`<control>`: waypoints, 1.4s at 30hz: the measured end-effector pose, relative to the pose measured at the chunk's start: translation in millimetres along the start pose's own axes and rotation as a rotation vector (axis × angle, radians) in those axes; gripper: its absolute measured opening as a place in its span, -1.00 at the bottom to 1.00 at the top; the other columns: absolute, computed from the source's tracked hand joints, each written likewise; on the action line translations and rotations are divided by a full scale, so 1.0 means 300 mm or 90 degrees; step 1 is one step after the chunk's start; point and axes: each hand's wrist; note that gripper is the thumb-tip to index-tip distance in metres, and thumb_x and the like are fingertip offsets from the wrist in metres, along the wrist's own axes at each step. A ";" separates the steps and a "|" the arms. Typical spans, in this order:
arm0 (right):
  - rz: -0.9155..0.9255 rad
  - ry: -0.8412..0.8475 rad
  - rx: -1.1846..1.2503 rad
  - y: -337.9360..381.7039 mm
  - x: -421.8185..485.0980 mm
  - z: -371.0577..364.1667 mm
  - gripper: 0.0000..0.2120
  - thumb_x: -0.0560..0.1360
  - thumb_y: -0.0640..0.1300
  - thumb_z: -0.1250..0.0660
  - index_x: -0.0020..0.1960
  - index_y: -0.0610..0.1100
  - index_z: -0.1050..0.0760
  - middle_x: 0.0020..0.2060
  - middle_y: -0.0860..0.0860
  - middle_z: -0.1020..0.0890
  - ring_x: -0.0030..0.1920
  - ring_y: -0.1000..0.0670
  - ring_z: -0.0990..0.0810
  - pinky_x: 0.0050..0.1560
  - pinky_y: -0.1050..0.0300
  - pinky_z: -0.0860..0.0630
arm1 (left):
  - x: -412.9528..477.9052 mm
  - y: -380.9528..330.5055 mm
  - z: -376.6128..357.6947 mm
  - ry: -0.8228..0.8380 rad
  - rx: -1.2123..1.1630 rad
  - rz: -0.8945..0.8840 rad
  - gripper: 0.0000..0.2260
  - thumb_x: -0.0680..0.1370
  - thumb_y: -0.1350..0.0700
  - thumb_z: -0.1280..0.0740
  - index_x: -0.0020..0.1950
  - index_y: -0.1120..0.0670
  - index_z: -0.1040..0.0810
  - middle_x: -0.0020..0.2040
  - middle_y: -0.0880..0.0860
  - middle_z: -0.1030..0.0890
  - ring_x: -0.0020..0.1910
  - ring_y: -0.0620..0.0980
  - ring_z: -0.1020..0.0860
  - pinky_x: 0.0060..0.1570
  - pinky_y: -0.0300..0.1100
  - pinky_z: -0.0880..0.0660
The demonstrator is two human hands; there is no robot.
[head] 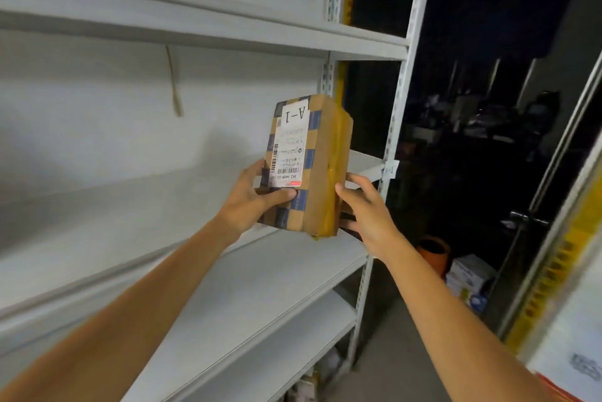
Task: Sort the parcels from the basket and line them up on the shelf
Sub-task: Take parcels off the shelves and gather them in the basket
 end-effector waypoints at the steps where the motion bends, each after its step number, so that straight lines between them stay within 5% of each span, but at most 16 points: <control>1: -0.004 -0.015 0.005 -0.002 -0.017 0.065 -0.62 0.55 -0.01 -0.33 0.34 0.03 -0.39 0.09 0.04 -0.58 0.13 -0.02 -0.58 -0.19 0.12 -0.59 | 0.007 -0.005 -0.059 0.025 -0.001 0.008 -0.41 0.37 0.04 -0.54 0.34 -0.03 -0.39 0.27 0.01 -0.47 0.11 -0.03 -0.59 -0.07 -0.11 -0.63; 3: -0.014 -0.041 0.011 -0.012 -0.056 0.197 -0.65 0.55 -0.03 -0.33 0.32 0.02 -0.41 0.10 0.02 -0.58 0.11 0.00 -0.59 -0.21 0.13 -0.60 | 0.020 -0.008 -0.182 0.076 0.007 0.015 -0.31 0.29 -0.06 -0.58 0.35 -0.01 -0.40 0.28 0.04 -0.48 0.15 0.01 -0.58 0.01 -0.01 -0.61; 9: -0.067 -0.150 -0.006 -0.093 -0.202 0.611 -0.65 0.55 -0.08 -0.36 0.32 -0.03 -0.44 0.00 0.08 -0.61 0.02 0.03 -0.62 -0.24 0.18 -0.60 | -0.011 -0.006 -0.617 0.184 -0.001 0.081 -0.35 0.31 0.05 -0.58 0.30 0.06 -0.37 0.13 -0.05 -0.56 0.10 -0.09 -0.56 -0.01 -0.20 -0.53; 11: -0.079 -0.202 -0.023 -0.140 -0.256 0.743 -0.60 0.53 -0.08 -0.38 0.35 -0.06 -0.44 -0.01 0.08 -0.61 0.05 -0.01 -0.63 -0.17 0.14 -0.59 | -0.038 0.024 -0.768 0.214 -0.004 0.109 -0.16 0.20 -0.05 -0.62 0.38 0.06 -0.32 0.20 0.02 -0.56 0.17 0.00 -0.56 0.10 -0.03 -0.55; 15: -0.066 -0.285 -0.075 -0.241 -0.386 0.983 -0.63 0.52 -0.09 -0.39 0.31 -0.05 -0.44 0.03 0.06 -0.59 0.12 -0.09 -0.61 0.11 -0.07 -0.60 | -0.126 0.065 -1.053 0.270 -0.014 0.146 -0.25 0.29 -0.01 -0.54 0.38 0.01 -0.26 0.25 0.02 -0.49 0.23 0.00 -0.50 0.19 0.02 -0.51; 19: -0.095 -0.321 -0.106 -0.305 -0.519 1.175 -0.70 0.52 -0.04 -0.41 0.22 -0.03 -0.48 -0.02 0.03 -0.61 0.00 -0.05 -0.64 -0.02 0.05 -0.65 | -0.179 0.112 -1.286 0.331 0.000 0.183 -0.08 0.13 -0.20 -0.61 0.37 -0.02 -0.27 0.19 -0.04 -0.54 0.19 -0.04 -0.54 0.20 0.03 -0.51; 24: -0.176 -0.383 -0.094 -0.388 -0.668 1.363 -0.59 0.51 -0.04 -0.41 0.32 -0.06 -0.42 0.05 -0.13 -0.63 0.05 -0.13 -0.65 -0.05 -0.02 -0.65 | -0.248 0.182 -1.564 0.414 -0.032 0.231 -0.36 0.41 0.10 -0.50 0.40 -0.01 -0.26 0.09 -0.07 -0.54 0.06 -0.12 -0.55 -0.08 -0.21 -0.50; 28: -0.267 -0.447 -0.074 -0.460 -0.797 1.479 -0.35 0.50 -0.03 -0.41 0.49 -0.13 -0.22 0.17 -0.08 -0.53 0.12 -0.10 -0.58 -0.18 0.17 -0.59 | -0.300 0.259 -1.751 0.539 -0.052 0.282 -0.31 0.32 0.03 -0.55 0.35 -0.05 -0.30 0.23 0.05 -0.54 0.20 0.02 -0.54 0.16 0.01 -0.52; 33: -0.354 -0.504 -0.053 -0.577 -0.945 1.601 -0.51 0.51 -0.05 -0.40 0.38 -0.18 -0.40 0.15 -0.11 -0.60 0.11 -0.12 -0.62 0.05 -0.06 -0.63 | -0.390 0.348 -1.966 0.653 -0.065 0.339 -0.30 0.30 0.07 -0.56 0.37 0.07 -0.35 0.27 0.11 -0.52 0.21 0.04 -0.54 0.11 -0.03 -0.55; 37: -0.403 -0.549 -0.002 -0.683 -1.056 1.671 -0.62 0.51 -0.10 -0.41 0.28 -0.17 -0.46 0.10 -0.11 -0.61 0.10 -0.13 -0.63 0.01 -0.05 -0.63 | -0.472 0.438 -2.089 0.738 -0.036 0.366 -0.17 0.18 -0.04 -0.63 0.37 0.06 -0.36 0.26 0.08 -0.55 0.23 0.01 -0.54 0.25 0.07 -0.48; 42: -0.490 -0.594 0.043 -0.862 -1.211 1.738 -0.56 0.52 -0.10 -0.40 0.36 -0.17 -0.42 0.12 -0.07 -0.61 0.08 -0.08 -0.63 -0.06 0.06 -0.63 | -0.652 0.571 -2.228 0.788 0.048 0.398 -0.53 0.44 0.08 -0.48 0.27 -0.02 -0.36 0.16 -0.08 -0.56 0.11 -0.16 -0.54 0.00 -0.27 -0.47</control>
Point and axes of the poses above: each hand's wrist, its own x-axis towards the middle knuckle, its own z-axis out of the back of the hand, y = z × x
